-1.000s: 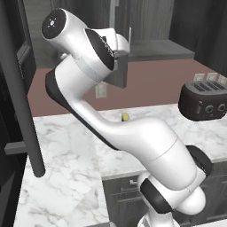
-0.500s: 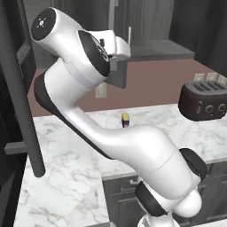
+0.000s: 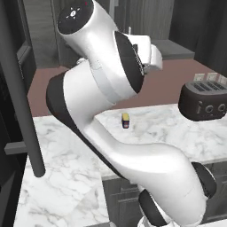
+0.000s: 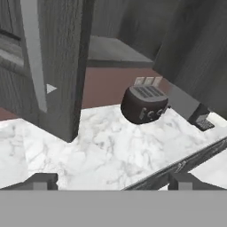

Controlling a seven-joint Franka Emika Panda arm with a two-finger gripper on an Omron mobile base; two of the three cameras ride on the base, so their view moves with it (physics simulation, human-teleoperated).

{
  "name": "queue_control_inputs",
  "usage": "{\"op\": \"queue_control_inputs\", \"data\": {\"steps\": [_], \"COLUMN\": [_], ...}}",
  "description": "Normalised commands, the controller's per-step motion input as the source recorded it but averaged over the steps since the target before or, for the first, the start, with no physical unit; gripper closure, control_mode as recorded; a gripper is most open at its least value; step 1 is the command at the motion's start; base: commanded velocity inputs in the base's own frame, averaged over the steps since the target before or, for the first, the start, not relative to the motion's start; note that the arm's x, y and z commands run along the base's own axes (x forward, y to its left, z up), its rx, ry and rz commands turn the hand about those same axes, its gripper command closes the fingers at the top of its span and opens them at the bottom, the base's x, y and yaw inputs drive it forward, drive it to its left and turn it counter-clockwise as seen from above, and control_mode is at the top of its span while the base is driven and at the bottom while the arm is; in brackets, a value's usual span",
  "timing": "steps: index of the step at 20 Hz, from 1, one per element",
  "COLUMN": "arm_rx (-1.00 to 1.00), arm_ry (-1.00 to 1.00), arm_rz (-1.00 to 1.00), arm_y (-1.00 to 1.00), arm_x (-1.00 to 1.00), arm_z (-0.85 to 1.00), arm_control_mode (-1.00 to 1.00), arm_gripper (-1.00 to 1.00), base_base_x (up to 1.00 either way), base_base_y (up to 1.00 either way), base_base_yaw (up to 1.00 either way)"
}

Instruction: Pick the dish brush and spray from the cabinet and place them on the counter.

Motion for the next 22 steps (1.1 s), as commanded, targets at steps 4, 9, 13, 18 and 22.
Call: {"op": "queue_control_inputs", "data": {"steps": [4, 9, 13, 18, 22], "arm_rx": [0.28, 0.49, 0.50, 0.44, 0.46], "arm_ry": [0.04, 0.04, 0.12, 0.21, 0.25], "arm_rz": [0.00, 0.00, 0.00, -0.06, 0.00], "arm_y": [-0.84, -0.64, -0.63, -0.26, -0.13], "arm_x": [-0.60, -0.23, 0.06, 0.32, 0.62], "arm_z": [0.00, 0.07, -0.01, -0.26, -0.20], "arm_control_mode": [-1.00, -1.00, -1.00, -1.00, -1.00], "arm_gripper": [-1.00, -1.00, -1.00, -1.00, -1.00], "base_base_x": [0.00, 0.00, 0.00, 0.00, 0.00], "base_base_y": [0.00, 0.00, 0.00, 0.00, 0.00], "base_base_yaw": [0.00, 0.00, 0.00, 0.00, 0.00]}}
